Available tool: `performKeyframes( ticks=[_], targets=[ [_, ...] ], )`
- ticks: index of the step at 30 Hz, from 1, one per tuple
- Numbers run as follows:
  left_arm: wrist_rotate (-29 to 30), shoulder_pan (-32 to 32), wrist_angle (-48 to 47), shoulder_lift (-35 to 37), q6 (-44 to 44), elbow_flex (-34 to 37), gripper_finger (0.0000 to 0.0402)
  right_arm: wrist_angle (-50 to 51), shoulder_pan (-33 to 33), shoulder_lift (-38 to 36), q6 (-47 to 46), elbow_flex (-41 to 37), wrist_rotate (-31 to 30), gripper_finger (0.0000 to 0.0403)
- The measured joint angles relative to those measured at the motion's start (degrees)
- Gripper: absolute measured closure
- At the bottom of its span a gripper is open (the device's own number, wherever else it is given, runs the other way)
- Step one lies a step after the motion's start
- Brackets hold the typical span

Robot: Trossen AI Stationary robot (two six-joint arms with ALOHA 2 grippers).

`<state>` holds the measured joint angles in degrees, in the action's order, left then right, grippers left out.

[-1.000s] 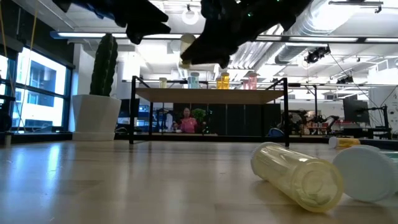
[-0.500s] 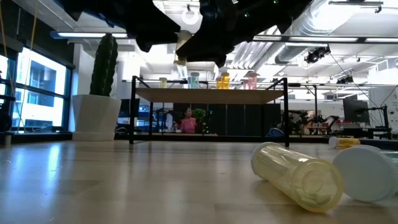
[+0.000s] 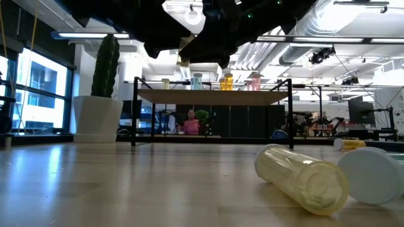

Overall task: Pick and place medicine bottles onto shelf by color
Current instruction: Put the top yellow pill bottle on the shelf aligned with the other yellow pill bottle

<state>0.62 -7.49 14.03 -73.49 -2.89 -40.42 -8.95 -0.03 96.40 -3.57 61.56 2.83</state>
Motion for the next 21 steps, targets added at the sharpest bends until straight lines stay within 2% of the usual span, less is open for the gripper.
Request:
performKeyframes(
  ticks=[11,21],
  targets=[
    [0.0,0.0,-0.2,-0.1,0.0,0.1,0.0226,0.0,0.0,0.0,0.0,0.0,0.0,0.0332],
    [0.0,0.0,-0.2,-0.1,0.1,0.1,0.0273,0.0,0.0,0.0,0.0,0.0,-0.1,0.0332]
  ],
)
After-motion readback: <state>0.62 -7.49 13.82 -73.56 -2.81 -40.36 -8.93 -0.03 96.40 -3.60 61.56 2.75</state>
